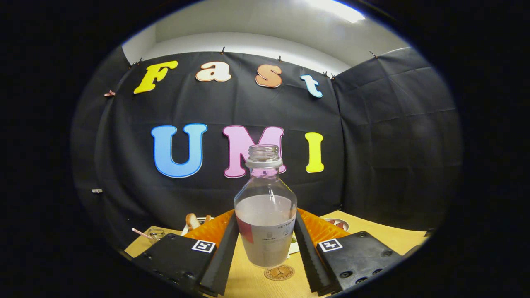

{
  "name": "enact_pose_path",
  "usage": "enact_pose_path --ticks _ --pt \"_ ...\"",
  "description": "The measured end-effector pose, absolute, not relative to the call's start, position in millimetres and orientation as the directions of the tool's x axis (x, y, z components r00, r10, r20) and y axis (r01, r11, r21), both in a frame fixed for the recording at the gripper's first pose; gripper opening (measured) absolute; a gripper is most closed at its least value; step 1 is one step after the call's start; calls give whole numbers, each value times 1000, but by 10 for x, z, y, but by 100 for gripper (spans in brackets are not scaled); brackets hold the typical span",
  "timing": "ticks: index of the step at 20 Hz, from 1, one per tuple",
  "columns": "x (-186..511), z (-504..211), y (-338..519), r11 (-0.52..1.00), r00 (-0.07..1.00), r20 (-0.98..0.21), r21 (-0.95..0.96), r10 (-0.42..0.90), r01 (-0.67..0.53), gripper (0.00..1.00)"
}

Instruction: Take the bottle from table, then pour the juice into the cup, finally place the bottle on the coaster

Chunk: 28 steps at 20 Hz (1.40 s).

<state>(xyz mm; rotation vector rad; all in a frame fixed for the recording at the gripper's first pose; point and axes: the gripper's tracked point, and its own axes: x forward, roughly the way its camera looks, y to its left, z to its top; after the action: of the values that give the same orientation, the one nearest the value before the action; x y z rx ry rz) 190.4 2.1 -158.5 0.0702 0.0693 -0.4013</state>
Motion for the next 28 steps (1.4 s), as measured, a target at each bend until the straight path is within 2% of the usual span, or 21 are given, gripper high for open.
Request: enact_pose_path --ticks 9,15,20,28 --pt "2301 -2788 -103 867 849 -173 -88 -499 491 75" --pt "2465 -3515 -156 857 822 -256 -68 -509 510 75" --pt "2473 -3788 -284 831 792 -273 -52 -546 554 75" --pt "2535 -3977 -293 836 791 -297 -47 -534 547 76"
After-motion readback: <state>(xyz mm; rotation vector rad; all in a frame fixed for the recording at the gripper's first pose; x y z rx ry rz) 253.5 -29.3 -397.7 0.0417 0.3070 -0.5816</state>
